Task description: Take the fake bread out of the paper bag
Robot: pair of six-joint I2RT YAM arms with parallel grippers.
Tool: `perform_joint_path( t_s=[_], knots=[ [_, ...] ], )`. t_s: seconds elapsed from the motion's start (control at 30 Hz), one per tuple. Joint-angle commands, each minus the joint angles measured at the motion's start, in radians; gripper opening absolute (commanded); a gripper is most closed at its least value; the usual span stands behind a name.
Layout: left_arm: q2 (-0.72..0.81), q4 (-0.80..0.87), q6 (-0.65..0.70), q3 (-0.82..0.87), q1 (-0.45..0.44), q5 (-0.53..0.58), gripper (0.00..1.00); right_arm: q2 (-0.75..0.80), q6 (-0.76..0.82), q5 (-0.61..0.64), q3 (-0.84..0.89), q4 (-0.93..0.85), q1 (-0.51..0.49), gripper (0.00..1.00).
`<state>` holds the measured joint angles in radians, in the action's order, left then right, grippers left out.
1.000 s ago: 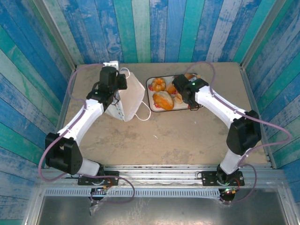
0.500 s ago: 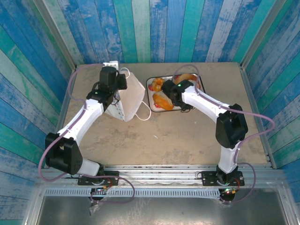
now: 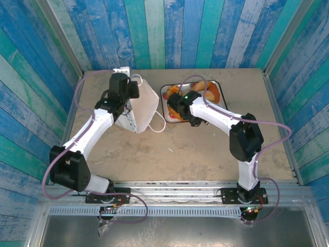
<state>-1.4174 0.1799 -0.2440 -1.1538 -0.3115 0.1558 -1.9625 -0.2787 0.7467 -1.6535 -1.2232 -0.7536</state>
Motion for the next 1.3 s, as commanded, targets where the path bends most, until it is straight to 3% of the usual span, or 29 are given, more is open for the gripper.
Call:
perform_joint_path(
  t_s=[0.0, 1.27],
  knots=[
    [0.006, -0.025, -0.015, 0.011, 0.001, -0.016, 0.00, 0.015, -0.014, -0.038, -0.019, -0.031, -0.009, 0.42],
    [0.003, -0.030, -0.018, -0.007, 0.000, -0.050, 0.00, 0.118, -0.013, -0.142, -0.115, -0.013, 0.033, 0.43]
  ],
)
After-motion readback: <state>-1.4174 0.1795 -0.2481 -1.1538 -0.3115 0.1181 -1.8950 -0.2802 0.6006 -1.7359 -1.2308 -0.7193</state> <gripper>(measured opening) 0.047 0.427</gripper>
